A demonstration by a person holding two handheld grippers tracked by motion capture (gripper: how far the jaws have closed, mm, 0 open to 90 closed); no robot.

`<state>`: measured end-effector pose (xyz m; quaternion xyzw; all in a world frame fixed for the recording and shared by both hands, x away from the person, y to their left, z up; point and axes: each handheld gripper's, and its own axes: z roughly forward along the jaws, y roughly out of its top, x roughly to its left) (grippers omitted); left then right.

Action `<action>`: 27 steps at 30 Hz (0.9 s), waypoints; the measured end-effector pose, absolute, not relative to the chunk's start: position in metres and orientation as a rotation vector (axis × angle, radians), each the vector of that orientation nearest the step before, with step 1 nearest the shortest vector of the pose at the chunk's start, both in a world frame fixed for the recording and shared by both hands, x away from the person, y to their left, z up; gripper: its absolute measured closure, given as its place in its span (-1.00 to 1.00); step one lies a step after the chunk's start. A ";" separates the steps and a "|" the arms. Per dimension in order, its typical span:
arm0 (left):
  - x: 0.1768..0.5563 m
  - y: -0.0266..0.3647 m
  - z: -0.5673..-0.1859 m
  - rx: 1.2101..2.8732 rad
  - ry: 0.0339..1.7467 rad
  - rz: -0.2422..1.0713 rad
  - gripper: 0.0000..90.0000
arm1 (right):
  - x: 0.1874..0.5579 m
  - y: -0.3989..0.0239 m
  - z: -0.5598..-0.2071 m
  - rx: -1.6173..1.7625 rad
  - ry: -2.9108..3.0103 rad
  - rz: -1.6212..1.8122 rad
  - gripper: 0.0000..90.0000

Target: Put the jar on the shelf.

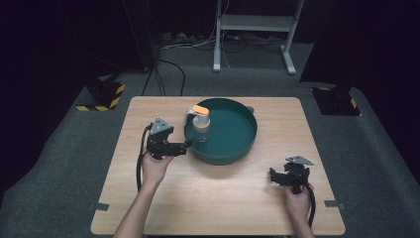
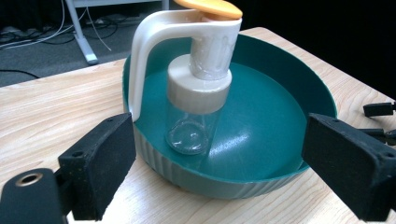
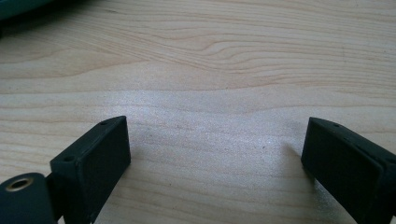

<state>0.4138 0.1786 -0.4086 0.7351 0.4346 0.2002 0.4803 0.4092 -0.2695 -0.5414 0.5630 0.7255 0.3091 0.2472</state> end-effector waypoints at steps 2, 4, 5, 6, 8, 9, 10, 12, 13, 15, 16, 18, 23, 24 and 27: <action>0.411 0.181 -0.409 1.782 1.064 0.488 -0.77 | 0.409 -0.270 -0.541 1.535 1.978 0.843 -0.83; 0.410 0.182 -0.409 1.786 1.064 0.490 -0.76 | 0.409 -0.270 -0.541 1.535 1.978 0.843 -0.83; 0.408 0.184 -0.410 1.783 1.068 0.489 -0.77 | 0.409 -0.270 -0.541 1.535 1.978 0.843 -0.83; 0.407 0.185 -0.410 1.781 1.069 0.490 -0.77 | 0.409 -0.270 -0.541 1.535 1.978 0.843 -0.83; 0.406 0.186 -0.410 1.778 1.072 0.490 -0.76 | 0.409 -0.270 -0.541 1.535 1.978 0.843 -0.83; 0.405 0.187 -0.410 1.777 1.073 0.490 -0.77 | 0.409 -0.270 -0.541 1.535 1.978 0.843 -0.83; 0.405 0.188 -0.411 1.775 1.076 0.491 -0.76 | 0.409 -0.270 -0.541 1.535 1.978 0.843 -0.83; 0.403 0.190 -0.411 1.773 1.078 0.492 -0.76 | 0.409 -0.270 -0.541 1.535 1.978 0.843 -0.83; 0.403 0.190 -0.411 1.773 1.078 0.492 -0.76 | 0.409 -0.270 -0.541 1.535 1.978 0.843 -0.83; 0.402 0.192 -0.412 1.769 1.083 0.492 -0.76 | 0.409 -0.270 -0.541 1.535 1.978 0.843 -0.83; 0.401 0.193 -0.412 1.768 1.085 0.492 -0.76 | 0.409 -0.270 -0.541 1.535 1.978 0.843 -0.83; 0.400 0.194 -0.412 1.764 1.088 0.493 -0.76 | 0.409 -0.270 -0.541 1.535 1.978 0.843 -0.83; 0.398 0.198 -0.413 1.759 1.093 0.494 -0.76 | 0.409 -0.270 -0.541 1.535 1.978 0.843 -0.83; 0.398 0.198 -0.413 1.759 1.094 0.494 -0.76 | 0.409 -0.270 -0.541 1.535 1.978 0.843 -0.83; 0.397 0.200 -0.414 1.753 1.101 0.485 -0.76 | 0.409 -0.270 -0.541 1.535 1.978 0.843 -0.83</action>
